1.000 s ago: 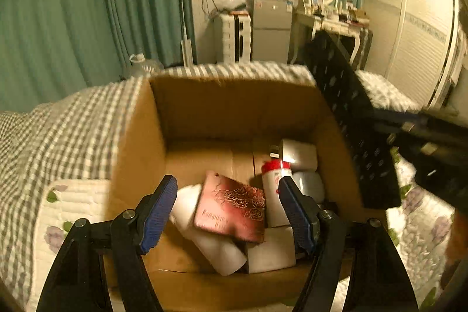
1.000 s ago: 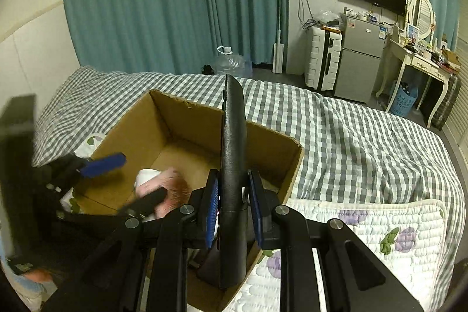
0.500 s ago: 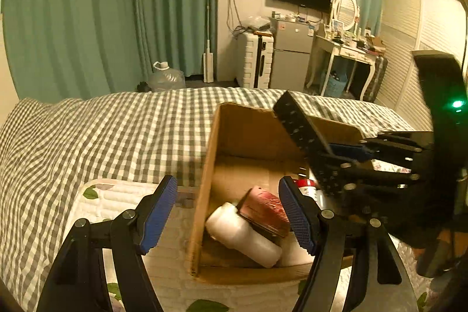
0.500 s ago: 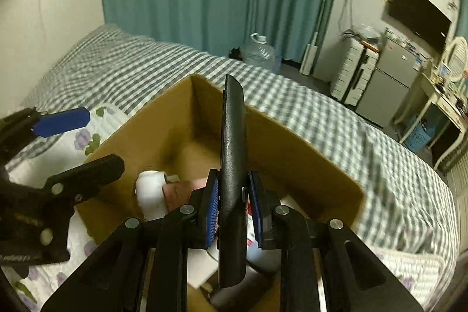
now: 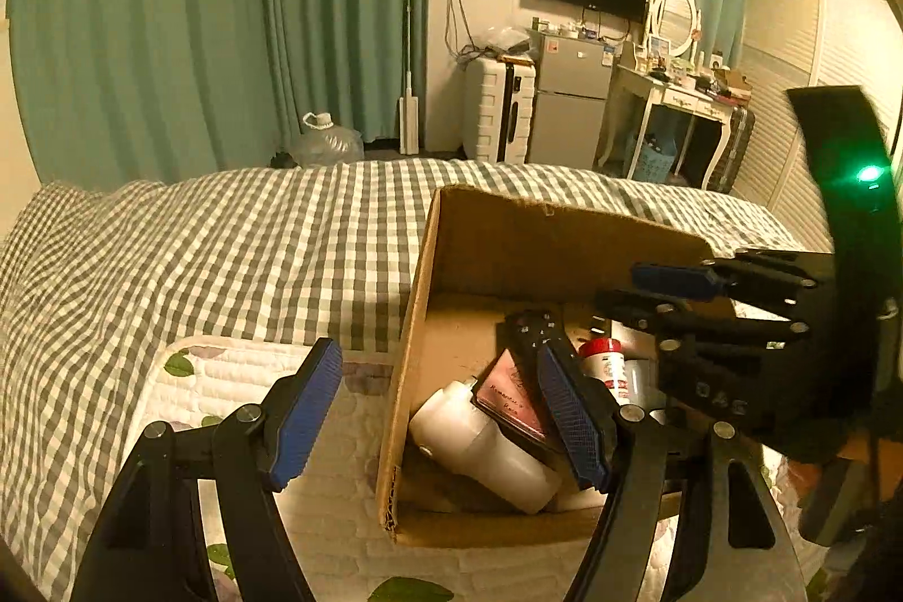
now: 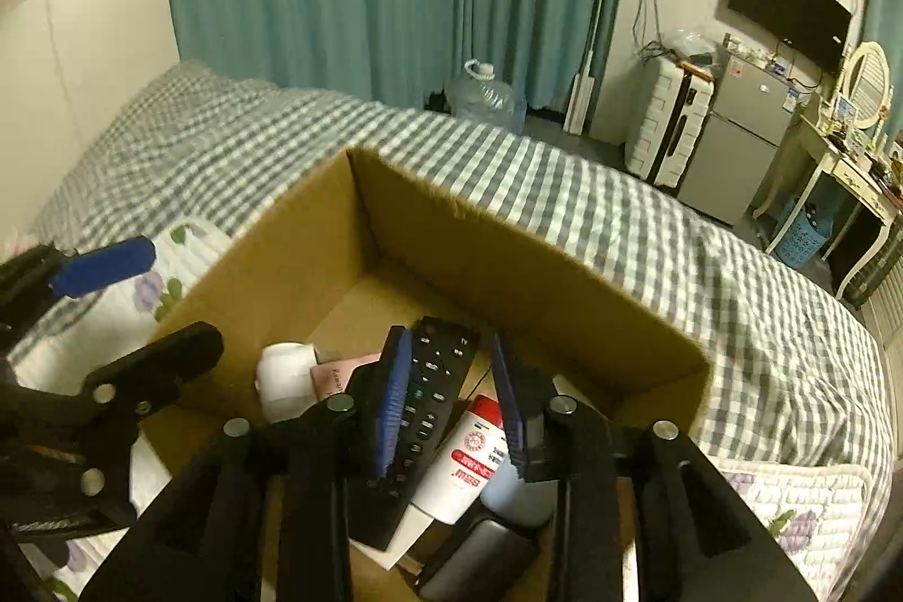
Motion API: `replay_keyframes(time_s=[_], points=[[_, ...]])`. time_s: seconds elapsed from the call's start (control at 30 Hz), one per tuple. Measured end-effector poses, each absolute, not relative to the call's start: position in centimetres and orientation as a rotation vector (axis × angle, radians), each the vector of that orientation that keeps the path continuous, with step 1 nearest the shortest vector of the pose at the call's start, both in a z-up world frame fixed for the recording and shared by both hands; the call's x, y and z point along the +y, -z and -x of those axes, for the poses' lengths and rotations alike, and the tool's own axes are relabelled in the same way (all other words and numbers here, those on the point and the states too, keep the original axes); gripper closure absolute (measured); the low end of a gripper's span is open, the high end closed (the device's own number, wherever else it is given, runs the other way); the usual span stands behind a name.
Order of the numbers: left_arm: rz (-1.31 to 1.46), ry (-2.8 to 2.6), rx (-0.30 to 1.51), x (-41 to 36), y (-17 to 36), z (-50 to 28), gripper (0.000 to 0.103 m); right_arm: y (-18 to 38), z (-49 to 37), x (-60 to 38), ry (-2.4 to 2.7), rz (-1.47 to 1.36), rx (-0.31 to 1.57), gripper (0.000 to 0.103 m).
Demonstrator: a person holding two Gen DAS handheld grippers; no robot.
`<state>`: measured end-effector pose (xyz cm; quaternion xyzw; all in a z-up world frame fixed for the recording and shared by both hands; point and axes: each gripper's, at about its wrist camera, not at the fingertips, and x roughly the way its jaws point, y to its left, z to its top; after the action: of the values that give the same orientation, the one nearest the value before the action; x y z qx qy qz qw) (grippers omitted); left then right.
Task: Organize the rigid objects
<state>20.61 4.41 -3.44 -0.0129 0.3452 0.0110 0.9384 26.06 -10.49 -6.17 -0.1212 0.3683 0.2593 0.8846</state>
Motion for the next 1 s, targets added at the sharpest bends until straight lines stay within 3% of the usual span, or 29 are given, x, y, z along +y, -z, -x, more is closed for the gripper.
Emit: replay_keyframes(time_s=[0.13,0.23,0.4,0.57,1.0], points=[[0.020,-0.020,0.666,3.8,2.2,-19.5,0.029,3.9,-24.2,-12.7,-0.503,0.206,0.722,0.073],[0.001,-0.021,0.615,3.0,0.8,-18.0,0.029,1.7,-22.5,-14.3,-0.449,0.189,0.661,0.060],[-0.036,-0.036,0.479,1.5,-2.5,-14.2,0.028,-1.8,-18.0,-17.2,-0.393,0.126,0.542,0.049],[-0.040,-0.044,0.366,0.7,-4.6,-10.8,0.027,-3.0,-12.7,-19.8,-0.307,0.070,0.440,0.001],[-0.070,-0.078,0.311,0.0,-3.1,-4.9,0.026,0.0,-5.9,-21.5,-0.225,0.001,0.373,0.000]])
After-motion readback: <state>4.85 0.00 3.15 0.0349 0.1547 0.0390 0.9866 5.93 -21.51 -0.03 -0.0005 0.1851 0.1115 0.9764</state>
